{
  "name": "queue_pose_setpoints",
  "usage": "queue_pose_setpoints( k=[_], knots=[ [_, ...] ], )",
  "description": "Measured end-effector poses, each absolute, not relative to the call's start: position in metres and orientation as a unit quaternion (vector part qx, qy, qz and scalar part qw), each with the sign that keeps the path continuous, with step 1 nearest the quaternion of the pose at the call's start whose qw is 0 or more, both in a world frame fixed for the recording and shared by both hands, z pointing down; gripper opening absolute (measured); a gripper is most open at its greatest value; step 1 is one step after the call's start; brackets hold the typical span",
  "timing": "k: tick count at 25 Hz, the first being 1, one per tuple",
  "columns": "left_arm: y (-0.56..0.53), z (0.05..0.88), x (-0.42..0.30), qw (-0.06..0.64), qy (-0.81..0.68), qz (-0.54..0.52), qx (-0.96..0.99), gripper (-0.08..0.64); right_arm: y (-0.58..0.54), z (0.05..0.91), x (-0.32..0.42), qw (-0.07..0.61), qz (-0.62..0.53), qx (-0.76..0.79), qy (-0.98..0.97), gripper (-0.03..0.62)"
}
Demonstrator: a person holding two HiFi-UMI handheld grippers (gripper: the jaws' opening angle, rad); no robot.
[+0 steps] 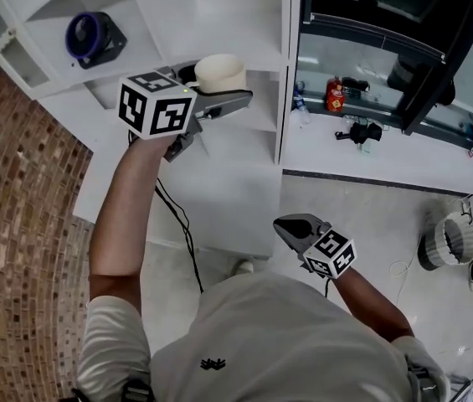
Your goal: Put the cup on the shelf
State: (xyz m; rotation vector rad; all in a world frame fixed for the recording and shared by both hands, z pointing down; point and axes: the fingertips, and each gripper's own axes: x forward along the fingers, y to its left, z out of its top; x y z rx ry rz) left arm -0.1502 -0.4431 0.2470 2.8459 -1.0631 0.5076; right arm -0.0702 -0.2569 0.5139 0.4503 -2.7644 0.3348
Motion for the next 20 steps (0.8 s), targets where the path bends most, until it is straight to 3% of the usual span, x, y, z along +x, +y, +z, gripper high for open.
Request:
queue_pose_setpoints(
  k=[20],
  knots=[
    [-0.610, 0.205, -0.157, 0.011, -0.349, 0.155, 0.924, 0.437, -0.315, 0.519, -0.073, 0.149, 0.140, 0.282, -0.937, 0.011]
  ],
)
